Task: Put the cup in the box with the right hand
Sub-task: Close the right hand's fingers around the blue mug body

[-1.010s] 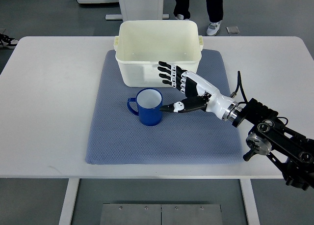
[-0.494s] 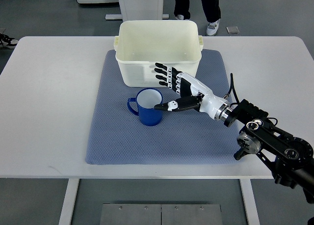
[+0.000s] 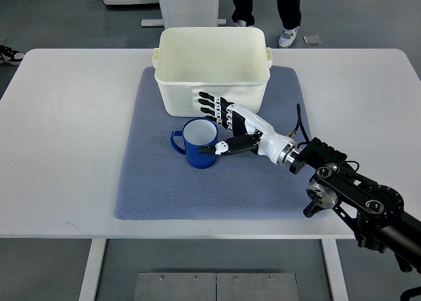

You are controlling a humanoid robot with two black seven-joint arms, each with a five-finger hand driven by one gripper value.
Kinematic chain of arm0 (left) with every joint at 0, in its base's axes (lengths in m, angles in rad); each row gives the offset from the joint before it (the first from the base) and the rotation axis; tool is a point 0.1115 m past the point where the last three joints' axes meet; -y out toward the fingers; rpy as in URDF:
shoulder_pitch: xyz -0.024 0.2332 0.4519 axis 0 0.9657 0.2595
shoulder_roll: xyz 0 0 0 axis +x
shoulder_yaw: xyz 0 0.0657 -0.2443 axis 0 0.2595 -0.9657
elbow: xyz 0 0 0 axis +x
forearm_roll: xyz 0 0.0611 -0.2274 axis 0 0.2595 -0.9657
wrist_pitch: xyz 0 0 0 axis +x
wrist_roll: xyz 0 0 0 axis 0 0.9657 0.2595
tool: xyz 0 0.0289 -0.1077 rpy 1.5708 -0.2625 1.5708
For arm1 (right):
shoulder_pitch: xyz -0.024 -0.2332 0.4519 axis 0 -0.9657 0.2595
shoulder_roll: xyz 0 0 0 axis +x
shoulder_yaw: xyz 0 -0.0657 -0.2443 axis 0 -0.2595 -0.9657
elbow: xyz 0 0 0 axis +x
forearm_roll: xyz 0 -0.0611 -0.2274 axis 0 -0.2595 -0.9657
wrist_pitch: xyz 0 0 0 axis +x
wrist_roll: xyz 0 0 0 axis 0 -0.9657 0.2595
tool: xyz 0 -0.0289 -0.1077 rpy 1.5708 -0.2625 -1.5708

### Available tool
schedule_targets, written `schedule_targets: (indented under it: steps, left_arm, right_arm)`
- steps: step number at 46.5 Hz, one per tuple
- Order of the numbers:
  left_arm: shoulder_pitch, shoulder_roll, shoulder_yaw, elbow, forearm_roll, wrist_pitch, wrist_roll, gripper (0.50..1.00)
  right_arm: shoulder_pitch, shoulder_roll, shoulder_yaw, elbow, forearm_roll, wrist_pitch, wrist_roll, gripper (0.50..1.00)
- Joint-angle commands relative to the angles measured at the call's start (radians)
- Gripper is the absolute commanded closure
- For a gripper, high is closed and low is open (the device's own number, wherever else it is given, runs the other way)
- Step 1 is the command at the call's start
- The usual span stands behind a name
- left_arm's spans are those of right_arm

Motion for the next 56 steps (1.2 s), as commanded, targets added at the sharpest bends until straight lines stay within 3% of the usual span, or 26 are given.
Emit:
schedule_targets:
  steps: [1, 33, 56]
  left_arm:
    - [0.001, 0.0, 0.0, 0.0, 0.0, 0.0, 0.0, 0.5]
    - [-0.001, 0.0, 0.0, 0.0, 0.0, 0.0, 0.0, 0.5]
    - [0.001, 0.0, 0.0, 0.0, 0.0, 0.0, 0.0, 0.5]
  right_arm:
    - [0.0, 0.006, -0.002, -0.015, 0.0, -0.008, 0.002, 0.502]
    - [0.022, 0.027, -0.092, -0.078, 0.0, -0.08, 0.037, 0.5]
    - [0.04, 0.076, -0.096, -0.137, 0.003, -0.081, 0.036, 0.5]
